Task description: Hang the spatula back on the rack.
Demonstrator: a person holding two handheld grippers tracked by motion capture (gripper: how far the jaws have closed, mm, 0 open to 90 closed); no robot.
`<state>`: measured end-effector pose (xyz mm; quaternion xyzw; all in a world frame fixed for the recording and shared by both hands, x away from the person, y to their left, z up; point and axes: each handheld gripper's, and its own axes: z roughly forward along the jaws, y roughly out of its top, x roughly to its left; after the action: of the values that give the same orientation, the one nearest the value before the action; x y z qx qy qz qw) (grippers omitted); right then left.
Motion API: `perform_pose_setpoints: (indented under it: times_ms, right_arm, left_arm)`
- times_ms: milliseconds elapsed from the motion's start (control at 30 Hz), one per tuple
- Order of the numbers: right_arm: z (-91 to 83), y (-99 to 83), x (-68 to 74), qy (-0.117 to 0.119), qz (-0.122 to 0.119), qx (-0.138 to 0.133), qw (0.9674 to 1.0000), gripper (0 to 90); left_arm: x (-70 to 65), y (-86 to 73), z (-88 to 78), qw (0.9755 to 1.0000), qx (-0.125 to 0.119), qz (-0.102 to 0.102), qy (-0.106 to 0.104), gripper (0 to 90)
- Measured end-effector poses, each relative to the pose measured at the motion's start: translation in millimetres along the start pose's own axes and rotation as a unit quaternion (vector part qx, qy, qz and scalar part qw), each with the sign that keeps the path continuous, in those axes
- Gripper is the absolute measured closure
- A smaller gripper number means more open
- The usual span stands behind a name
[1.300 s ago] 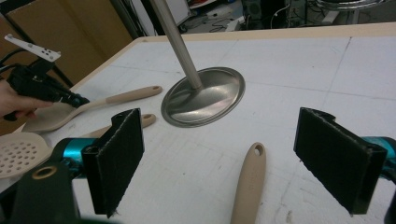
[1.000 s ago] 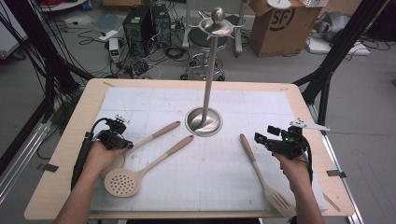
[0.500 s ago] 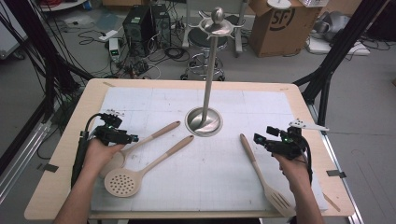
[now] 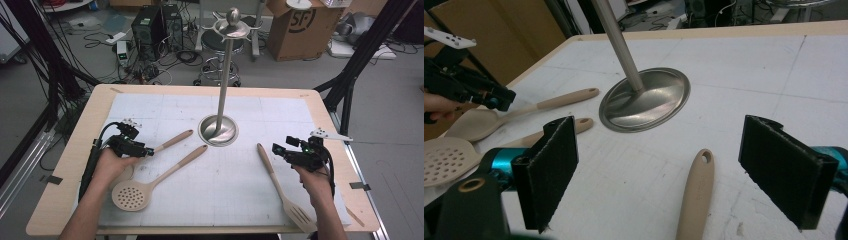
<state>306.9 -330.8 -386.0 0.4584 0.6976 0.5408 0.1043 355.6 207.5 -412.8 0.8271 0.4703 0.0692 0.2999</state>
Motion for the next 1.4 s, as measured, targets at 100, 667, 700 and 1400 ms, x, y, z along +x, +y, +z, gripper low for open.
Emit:
perform_pose_setpoints:
  times_ms: [100, 667, 700, 1400]
  right_arm:
    - [0.5, -0.3, 0.0, 0.000, 0.001, 0.002, 1.0000, 15.1]
    - [3.0, -4.4, -8.1, 0.000, 0.007, 0.012, 0.9999, 15.1]
    - [3.0, -4.7, -8.4, 0.000, 0.007, 0.012, 0.9999, 15.1]
    - [1.0, -6.1, -5.0, 0.011, 0.013, 0.005, 0.9998, 15.1]
  left_arm:
    - [-1.2, 0.2, 2.9, 0.9999, 0.009, 0.009, -0.008, 53.4]
    - [6.8, -4.6, 20.9, 0.9981, 0.043, 0.000, -0.044, 59.0]
    - [6.2, -5.3, 23.3, 0.9981, 0.046, -0.001, -0.042, 58.6]
    - [13.0, -9.8, 14.5, 0.9994, 0.015, 0.005, -0.030, 78.6]
